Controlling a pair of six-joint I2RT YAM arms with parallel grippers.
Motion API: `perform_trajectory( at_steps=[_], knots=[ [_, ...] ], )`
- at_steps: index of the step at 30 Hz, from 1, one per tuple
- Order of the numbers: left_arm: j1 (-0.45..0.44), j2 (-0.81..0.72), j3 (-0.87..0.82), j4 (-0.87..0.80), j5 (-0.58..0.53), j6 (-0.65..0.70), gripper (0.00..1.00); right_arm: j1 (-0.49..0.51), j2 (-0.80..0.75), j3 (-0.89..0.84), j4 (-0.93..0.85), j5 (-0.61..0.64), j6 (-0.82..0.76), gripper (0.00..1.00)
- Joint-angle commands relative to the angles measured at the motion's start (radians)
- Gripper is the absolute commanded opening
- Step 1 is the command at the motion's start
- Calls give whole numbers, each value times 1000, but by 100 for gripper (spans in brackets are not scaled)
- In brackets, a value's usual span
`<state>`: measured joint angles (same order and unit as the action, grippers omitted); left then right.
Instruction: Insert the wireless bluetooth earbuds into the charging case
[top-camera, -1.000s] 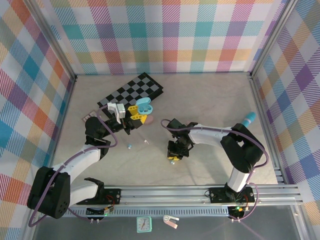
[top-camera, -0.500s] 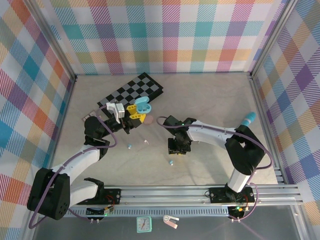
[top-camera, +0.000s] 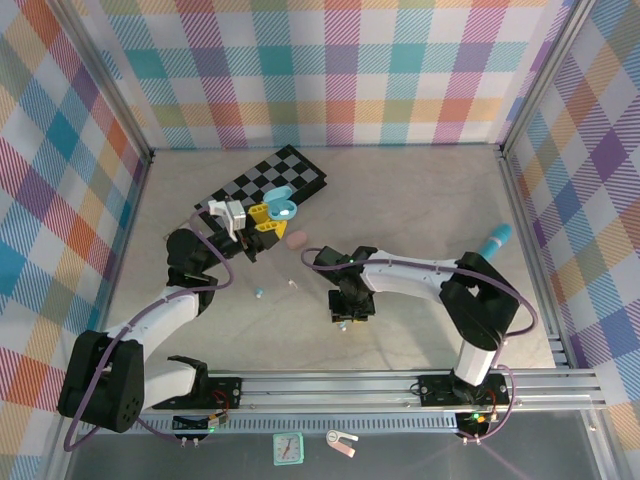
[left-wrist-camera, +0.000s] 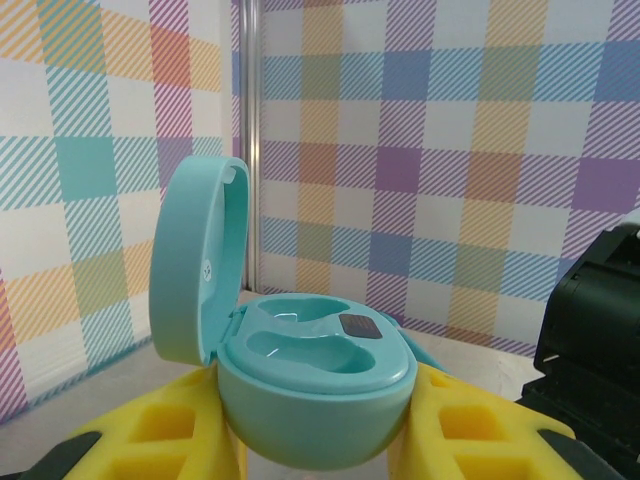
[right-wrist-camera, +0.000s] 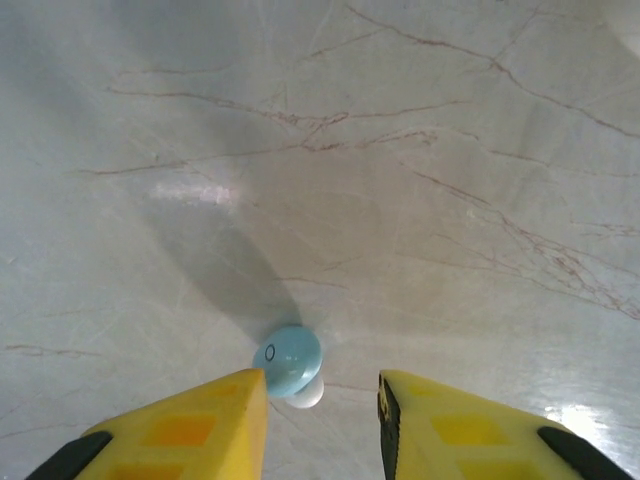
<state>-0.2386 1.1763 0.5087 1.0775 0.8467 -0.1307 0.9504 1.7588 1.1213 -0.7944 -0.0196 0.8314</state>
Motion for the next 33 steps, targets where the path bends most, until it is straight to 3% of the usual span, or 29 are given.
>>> perform_trajectory(
  at_steps=[1, 13, 20, 25, 33],
  knots=[
    [13, -4, 28, 60, 20, -1, 27, 3, 31, 31, 6, -20, 25, 34],
    [13, -27, 34, 35, 32, -3, 27, 2, 62, 29, 45, -46, 25, 30],
    [13, -23, 34, 27, 33, 2, 27, 2, 52, 25, 66, -47, 15, 21],
    [13, -20, 37, 29, 35, 2, 27, 2, 39, 15, 58, -39, 18, 27],
    [13, -18, 34, 34, 36, 2, 26, 4, 25, -9, 61, -81, -2, 28]
  ],
)
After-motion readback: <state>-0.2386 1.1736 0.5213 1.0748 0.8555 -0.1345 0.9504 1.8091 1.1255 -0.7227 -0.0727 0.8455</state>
